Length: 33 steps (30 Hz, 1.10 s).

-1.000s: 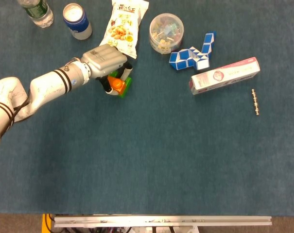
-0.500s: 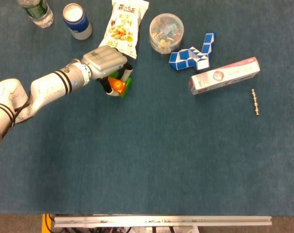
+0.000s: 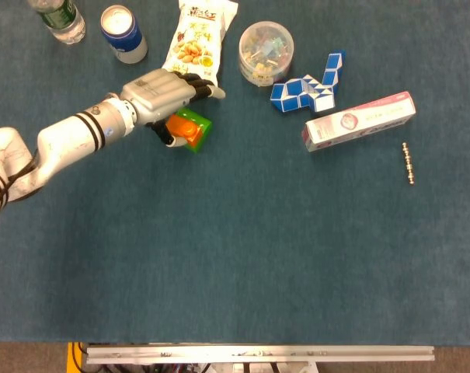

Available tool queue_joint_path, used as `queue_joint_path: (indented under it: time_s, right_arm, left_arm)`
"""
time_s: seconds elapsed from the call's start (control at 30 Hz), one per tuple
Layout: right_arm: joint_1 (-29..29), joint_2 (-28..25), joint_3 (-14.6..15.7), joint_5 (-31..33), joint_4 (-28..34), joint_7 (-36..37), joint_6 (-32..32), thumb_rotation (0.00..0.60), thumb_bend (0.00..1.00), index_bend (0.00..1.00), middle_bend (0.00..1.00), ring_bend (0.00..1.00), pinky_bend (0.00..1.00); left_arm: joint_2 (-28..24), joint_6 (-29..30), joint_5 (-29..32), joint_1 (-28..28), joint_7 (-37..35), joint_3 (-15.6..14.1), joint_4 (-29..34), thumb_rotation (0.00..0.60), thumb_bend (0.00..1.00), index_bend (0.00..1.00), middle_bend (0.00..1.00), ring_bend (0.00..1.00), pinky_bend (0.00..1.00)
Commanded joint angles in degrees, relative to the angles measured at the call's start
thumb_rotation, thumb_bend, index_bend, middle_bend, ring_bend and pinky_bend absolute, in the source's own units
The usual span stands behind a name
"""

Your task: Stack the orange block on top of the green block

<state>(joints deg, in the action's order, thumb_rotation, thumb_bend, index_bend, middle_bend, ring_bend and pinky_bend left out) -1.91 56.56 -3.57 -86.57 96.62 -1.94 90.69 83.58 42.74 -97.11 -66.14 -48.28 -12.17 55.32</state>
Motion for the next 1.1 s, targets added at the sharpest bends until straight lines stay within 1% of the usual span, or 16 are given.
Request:
queue_joint_path:
  time_s: [0.03, 0.17, 0.27, 0.37, 0.47, 0.6, 0.7, 0.8, 1.0, 1.1]
  right_arm:
    - [0.19, -0.09, -0.07, -0.17, -0.26, 0.42, -0.13, 0.6, 0.42, 0.59, 0.56, 0.5, 0.6]
    - [0.63, -0.31, -0.25, -0.4, -0.65, 1.15, -0.51, 0.6, 0.42, 0.59, 0.56, 0.5, 0.6]
    - [1.24, -0.43, -0.42, -0.54, -1.15, 1.94, -1.23, 0.6, 0.42, 0.59, 0.56, 0.5, 0.6]
    - [2.0, -0.36, -0.59, -0.63, -1.83, 2.8, -2.17, 0.6, 0.42, 0.59, 0.56, 0.5, 0.6]
    - [2.67, -0.25, -0.67, -0.75, -2.46, 3.5, -3.03, 0.6, 0.42, 0.59, 0.56, 0.5, 0.6]
    - [3.41, -0.08, -0.8, -0.67, -3.14, 4.42, -3.98, 0.6, 0.42, 0.59, 0.56, 0.5, 0.6]
    - [3.98, 0.12, -0.81, -0.49, -3.81, 5.07, -4.92, 0.6, 0.42, 0.59, 0.56, 0.5, 0.6]
    - [4.52, 0.31, -0.63, -0.33, -4.28, 5.14, -6.02, 0.6, 0.42, 0.59, 0.56, 0.5, 0.6]
    - [5.27, 0.48, -0.48, -0.26, -4.36, 5.14, -7.14, 0.6, 0.42, 0.59, 0.56, 0.49, 0.59]
    - [5.61, 0.51, -0.38, -0.43, -4.44, 5.29, -7.51, 0.6, 0.42, 0.59, 0.56, 0.49, 0.59]
  left_arm:
    - [-2.08, 1.3, 2.02, 1.39, 2.25, 1.59, 2.45, 0.6, 0.24, 0.11, 0.13, 0.11, 0.19]
    - [-4.5, 3.28, 5.79, 3.96, 7.52, 4.27, 5.86, 0.6, 0.24, 0.11, 0.14, 0.11, 0.19]
    - [-6.47, 6.15, 9.62, 7.02, 13.3, 6.69, 9.22, 0.6, 0.24, 0.11, 0.14, 0.11, 0.19]
    - [-8.5, 10.22, 13.91, 11.09, 20.69, 8.9, 13.69, 0.6, 0.24, 0.11, 0.14, 0.11, 0.19]
    - [-10.24, 14.74, 17.58, 15.26, 26.79, 10.46, 18.2, 0.6, 0.24, 0.12, 0.14, 0.11, 0.19]
    - [-12.58, 20.8, 21.52, 20.73, 33.25, 11.8, 23.89, 0.6, 0.24, 0.13, 0.15, 0.12, 0.19]
    - [-13.94, 25.09, 24.06, 24.93, 37.11, 12.3, 27.8, 0.6, 0.24, 0.14, 0.17, 0.12, 0.19]
    - [-15.01, 28.73, 25.75, 29.0, 41.06, 11.86, 30.84, 0.6, 0.24, 0.15, 0.18, 0.13, 0.19]
    - [-15.09, 37.61, 27.1, 37.54, 47.92, 10.55, 35.0, 0.6, 0.24, 0.16, 0.19, 0.14, 0.19]
    - [-14.86, 41.61, 27.17, 41.35, 50.03, 10.19, 36.88, 0.6, 0.24, 0.16, 0.2, 0.14, 0.19]
